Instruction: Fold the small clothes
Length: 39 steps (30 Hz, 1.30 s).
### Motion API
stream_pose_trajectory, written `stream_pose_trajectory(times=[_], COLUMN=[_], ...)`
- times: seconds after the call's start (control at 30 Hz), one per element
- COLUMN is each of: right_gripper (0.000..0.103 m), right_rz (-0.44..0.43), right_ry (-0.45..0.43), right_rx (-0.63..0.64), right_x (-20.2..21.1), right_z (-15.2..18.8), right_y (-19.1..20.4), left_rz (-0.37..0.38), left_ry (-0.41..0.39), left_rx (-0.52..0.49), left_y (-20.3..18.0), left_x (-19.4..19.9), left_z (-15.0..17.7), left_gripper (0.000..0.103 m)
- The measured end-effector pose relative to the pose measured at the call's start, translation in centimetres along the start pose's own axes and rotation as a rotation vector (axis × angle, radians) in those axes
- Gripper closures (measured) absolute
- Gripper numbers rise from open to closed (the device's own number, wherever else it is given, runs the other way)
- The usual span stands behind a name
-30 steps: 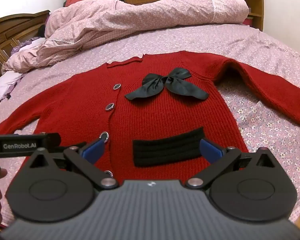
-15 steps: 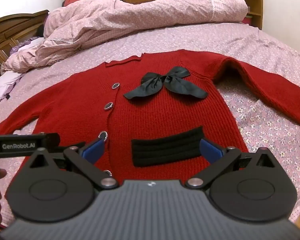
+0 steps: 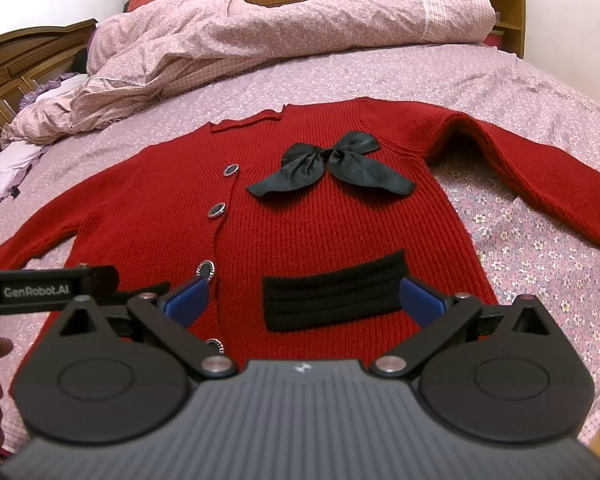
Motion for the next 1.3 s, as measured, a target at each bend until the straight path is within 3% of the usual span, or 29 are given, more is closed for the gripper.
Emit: stream_pose_trajectory(times=[1.3], right_gripper=[0.000], right_rz=[0.000], right_ry=[0.003], right_rx=[0.000], right_x=[0.03], right_z=[-0.06], right_y=[-0.06], left_rz=[0.000], left_ry=[0.002], left_rx=[-0.001], left_y=[-0.16], left_x=[-0.32], left_z=[-0.05], left_gripper=[0.000])
Point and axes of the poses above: each gripper's, at about its wrist camera, not at the fingertips, and x roughly against the way its jaws point, y to its left, z to its underside, the point moved 7 cm from there along -x, roughly the way its jaws point, and after that the axes turned 14 degrees about x, right-handed, at the moved point
